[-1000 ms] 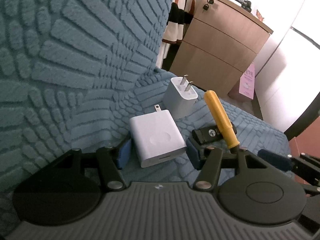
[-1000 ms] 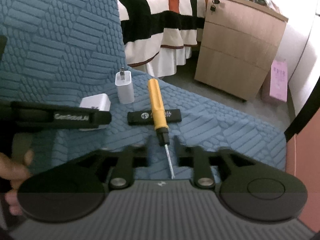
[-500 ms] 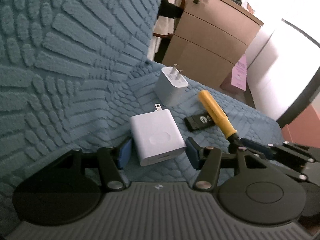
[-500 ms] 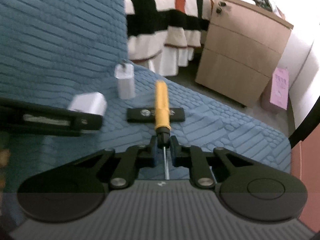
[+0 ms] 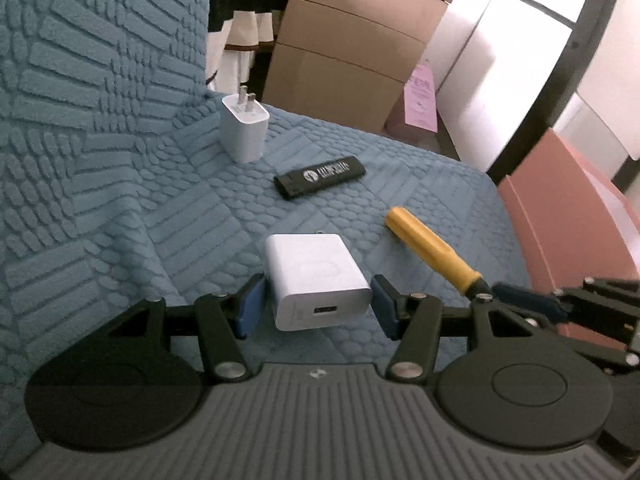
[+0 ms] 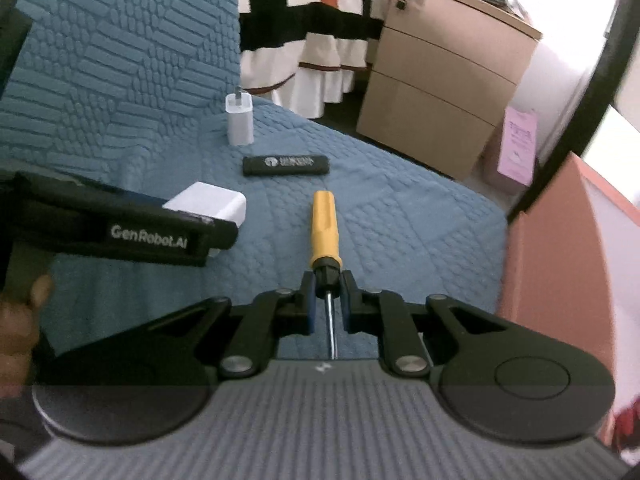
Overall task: Organize rigid objects
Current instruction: 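Grasp the white charger with the left gripper while the right lifts the screwdriver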
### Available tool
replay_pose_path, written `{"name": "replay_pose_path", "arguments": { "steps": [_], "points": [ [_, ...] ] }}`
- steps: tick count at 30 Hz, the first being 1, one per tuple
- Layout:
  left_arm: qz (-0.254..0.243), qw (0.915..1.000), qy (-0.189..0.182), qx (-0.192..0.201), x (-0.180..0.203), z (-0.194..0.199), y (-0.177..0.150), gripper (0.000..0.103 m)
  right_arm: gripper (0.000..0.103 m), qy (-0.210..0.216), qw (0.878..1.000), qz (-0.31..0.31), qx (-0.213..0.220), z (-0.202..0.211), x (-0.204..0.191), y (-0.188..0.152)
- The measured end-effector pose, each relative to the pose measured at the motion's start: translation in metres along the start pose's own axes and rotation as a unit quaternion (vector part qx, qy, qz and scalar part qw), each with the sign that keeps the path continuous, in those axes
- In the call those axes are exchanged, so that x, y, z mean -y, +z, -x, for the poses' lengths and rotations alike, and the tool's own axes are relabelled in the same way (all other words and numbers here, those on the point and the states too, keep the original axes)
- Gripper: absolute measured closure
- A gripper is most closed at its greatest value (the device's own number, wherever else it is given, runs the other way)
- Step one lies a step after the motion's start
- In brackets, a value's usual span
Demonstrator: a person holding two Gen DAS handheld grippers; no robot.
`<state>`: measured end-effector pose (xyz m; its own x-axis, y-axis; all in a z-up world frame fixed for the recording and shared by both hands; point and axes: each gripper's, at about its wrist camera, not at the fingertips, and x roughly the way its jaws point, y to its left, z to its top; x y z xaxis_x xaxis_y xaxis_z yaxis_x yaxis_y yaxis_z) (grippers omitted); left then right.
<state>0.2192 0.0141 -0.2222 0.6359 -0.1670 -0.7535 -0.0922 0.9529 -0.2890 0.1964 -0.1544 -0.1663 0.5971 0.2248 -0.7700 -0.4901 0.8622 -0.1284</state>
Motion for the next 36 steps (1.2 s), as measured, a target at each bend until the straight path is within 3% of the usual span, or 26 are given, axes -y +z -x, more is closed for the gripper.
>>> {"name": "replay_pose_path", "arguments": {
  "steps": [5, 8, 18, 23, 29, 36],
  "points": [
    [-0.007, 0.9996, -0.020, -0.021, 0.006, 0.011, -0.014, 0.041, 0.088, -0.003, 1.000, -0.014, -0.019, 0.021, -0.003, -0.018],
    [-0.025, 0.9993, -0.014, -0.024, 0.012, 0.020, -0.023, 0.041, 0.088, 0.005, 0.999, -0.041, -0.033, 0.030, -0.007, -0.030],
    [-0.008, 0.9980, -0.037, -0.051, 0.020, 0.041, -0.055, 0.041, 0.088, 0.010, 0.996, -0.085, -0.038, 0.054, -0.018, -0.059],
    [-0.013, 0.9981, -0.029, -0.053, 0.030, 0.051, -0.071, 0.041, 0.088, 0.013, 0.993, -0.102, -0.051, 0.058, -0.017, -0.070],
    [-0.007, 0.9979, -0.028, -0.058, 0.032, 0.053, -0.074, 0.041, 0.087, 0.027, 0.990, -0.122, -0.059, 0.052, -0.011, -0.075],
    [0.013, 0.9973, -0.036, -0.063, 0.028, 0.056, -0.071, 0.040, 0.086, 0.039, 0.991, -0.124, -0.036, 0.057, -0.008, -0.074]
  ]
}}
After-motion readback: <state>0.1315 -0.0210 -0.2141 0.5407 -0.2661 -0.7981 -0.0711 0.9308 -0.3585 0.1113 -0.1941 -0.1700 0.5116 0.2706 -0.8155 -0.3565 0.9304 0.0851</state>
